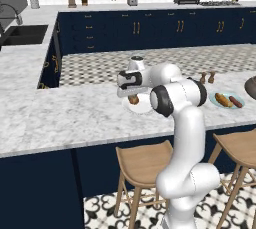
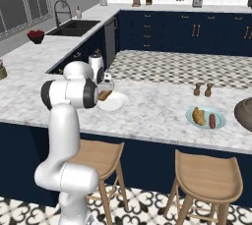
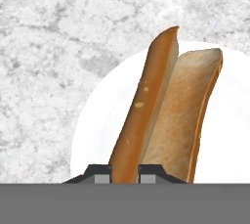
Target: Place one bun and one sausage from the bowl on each plate.
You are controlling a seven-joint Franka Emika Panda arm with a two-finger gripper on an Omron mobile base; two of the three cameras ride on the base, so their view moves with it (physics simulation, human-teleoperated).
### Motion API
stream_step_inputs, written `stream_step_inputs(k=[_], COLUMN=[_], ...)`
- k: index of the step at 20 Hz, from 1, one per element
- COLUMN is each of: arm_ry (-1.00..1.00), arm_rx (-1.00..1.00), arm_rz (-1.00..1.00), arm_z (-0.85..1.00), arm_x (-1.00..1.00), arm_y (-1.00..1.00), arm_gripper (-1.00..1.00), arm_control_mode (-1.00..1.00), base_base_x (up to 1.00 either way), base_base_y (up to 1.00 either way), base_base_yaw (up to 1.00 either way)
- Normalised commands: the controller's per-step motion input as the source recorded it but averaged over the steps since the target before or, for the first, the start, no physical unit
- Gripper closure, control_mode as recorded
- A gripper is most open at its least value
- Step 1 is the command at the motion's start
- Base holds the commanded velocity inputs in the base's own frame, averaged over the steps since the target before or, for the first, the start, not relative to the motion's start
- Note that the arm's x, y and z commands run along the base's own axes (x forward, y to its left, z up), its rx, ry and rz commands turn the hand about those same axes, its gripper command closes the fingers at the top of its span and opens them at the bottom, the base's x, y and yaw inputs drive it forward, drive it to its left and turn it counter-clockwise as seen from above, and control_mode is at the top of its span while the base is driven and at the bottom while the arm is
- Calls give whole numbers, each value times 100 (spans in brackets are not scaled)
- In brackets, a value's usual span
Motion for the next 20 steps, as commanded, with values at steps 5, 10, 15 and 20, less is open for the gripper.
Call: stream_step_inputs(k=[5,10,15,20], arm_ry=[-5,0,0,7], arm_rx=[0,0,-1,-2], arm_rz=[0,-1,0,-20], arm_z=[-9,1,27,67], arm_x=[0,-2,0,-65], arm_y=[0,0,-2,-32], arm_gripper=[100,-100,-100,-100], arm_control_mode=[-100,-100,-100,-100], base_base_x=[0,0,0,0], base_base_y=[0,0,0,0], base_base_yaw=[0,0,0,0])
